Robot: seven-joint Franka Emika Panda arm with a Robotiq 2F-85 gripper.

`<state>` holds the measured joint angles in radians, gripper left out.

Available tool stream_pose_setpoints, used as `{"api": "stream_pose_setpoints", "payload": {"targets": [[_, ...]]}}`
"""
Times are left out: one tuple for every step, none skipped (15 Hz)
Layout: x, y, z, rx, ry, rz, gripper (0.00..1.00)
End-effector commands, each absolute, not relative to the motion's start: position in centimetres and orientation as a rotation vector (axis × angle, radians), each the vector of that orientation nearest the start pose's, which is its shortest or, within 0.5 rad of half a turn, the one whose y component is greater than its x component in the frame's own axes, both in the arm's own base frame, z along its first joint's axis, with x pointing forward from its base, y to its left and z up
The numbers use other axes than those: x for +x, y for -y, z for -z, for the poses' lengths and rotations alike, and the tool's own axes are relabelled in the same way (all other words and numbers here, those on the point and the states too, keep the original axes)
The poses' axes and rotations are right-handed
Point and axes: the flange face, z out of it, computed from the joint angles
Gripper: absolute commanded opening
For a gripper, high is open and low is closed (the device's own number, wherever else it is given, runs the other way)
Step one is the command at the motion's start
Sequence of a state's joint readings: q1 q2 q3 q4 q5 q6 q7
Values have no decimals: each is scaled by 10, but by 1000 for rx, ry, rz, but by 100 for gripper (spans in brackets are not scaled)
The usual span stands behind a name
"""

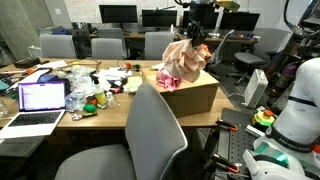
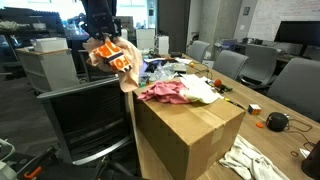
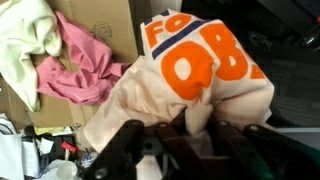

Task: Put the peach and pink shirts on the backrest of the chair respectively

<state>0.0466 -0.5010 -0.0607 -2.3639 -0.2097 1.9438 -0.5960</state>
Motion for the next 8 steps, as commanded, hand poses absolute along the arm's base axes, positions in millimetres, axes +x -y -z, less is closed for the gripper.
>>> {"api": "stream_pose_setpoints", "payload": {"targets": [[397,-4,-527,-3071,1184,-33,4],[395,-10,-526,-3052,1219,-65,4],[393,-15,-525,-3033,1253,-91,4],[392,-20,-525,-3013,1282,-117,4],[391,-24,-524,-2984,1323,-149,4],[390,-28,-524,-2953,1363,-173,4],[389,-31,-525,-2932,1394,-189,4],[388,-35,-525,-2892,1447,-208,4]]}}
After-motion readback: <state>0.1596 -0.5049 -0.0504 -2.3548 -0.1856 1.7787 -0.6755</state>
